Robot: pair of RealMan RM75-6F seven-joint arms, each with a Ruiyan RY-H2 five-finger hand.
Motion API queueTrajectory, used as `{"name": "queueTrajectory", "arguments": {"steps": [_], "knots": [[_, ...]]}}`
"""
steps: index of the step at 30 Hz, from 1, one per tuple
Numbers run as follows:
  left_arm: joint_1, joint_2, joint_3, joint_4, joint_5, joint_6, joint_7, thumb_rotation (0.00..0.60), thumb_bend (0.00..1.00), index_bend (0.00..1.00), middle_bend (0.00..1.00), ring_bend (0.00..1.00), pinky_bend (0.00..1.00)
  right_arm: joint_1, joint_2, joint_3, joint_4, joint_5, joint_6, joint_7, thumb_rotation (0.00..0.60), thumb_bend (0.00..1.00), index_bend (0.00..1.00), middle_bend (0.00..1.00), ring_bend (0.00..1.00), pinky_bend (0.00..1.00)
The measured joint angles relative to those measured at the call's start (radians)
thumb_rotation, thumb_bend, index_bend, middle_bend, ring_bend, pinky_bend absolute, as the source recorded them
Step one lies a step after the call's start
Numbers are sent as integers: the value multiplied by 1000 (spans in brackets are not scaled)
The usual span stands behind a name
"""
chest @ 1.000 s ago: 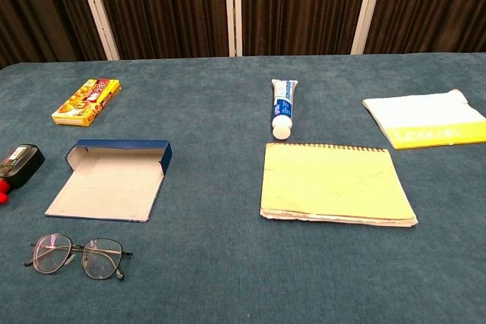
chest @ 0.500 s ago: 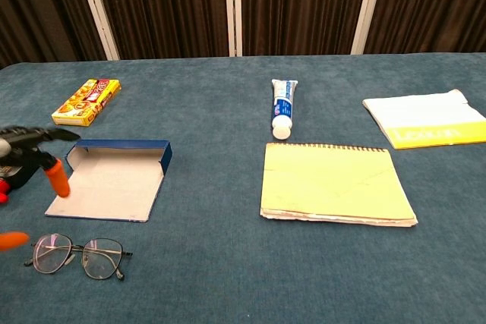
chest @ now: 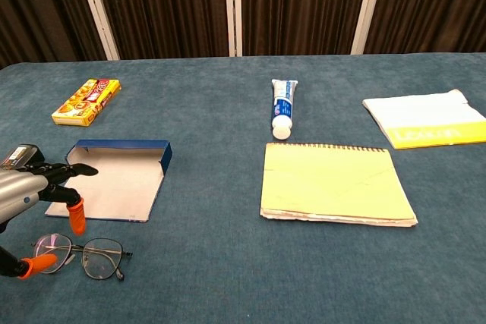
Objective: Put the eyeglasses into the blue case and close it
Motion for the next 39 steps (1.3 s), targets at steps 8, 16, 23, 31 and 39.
{"name": "queueTrajectory", "arguments": {"steps": [8, 16, 23, 31, 39], "knots": [[-7, -18, -6, 18, -11, 12, -1, 600, 402, 438, 0, 0, 0, 0, 1, 0, 0, -1, -1, 3, 600, 0, 0, 0, 0, 0], [-17, -37, -1, 28, -27, 4, 7, 600, 440, 452, 0, 0, 0, 1, 1, 0, 1, 1, -6, 5, 600, 0, 0, 0, 0, 0], [-23, -49, 6, 34, -32, 7, 15, 600, 440, 462, 0, 0, 0, 2, 3, 0, 3, 3, -9, 10, 600, 0, 0, 0, 0, 0], [-28, -64, 7, 49, -44, 8, 21, 600, 440, 476, 0, 0, 0, 2, 3, 0, 3, 3, -12, 13, 600, 0, 0, 0, 0, 0], [-37, -79, 10, 60, -54, 4, 23, 600, 441, 520, 0, 0, 0, 4, 5, 0, 3, 7, -17, 19, 600, 0, 0, 0, 0, 0]]}}
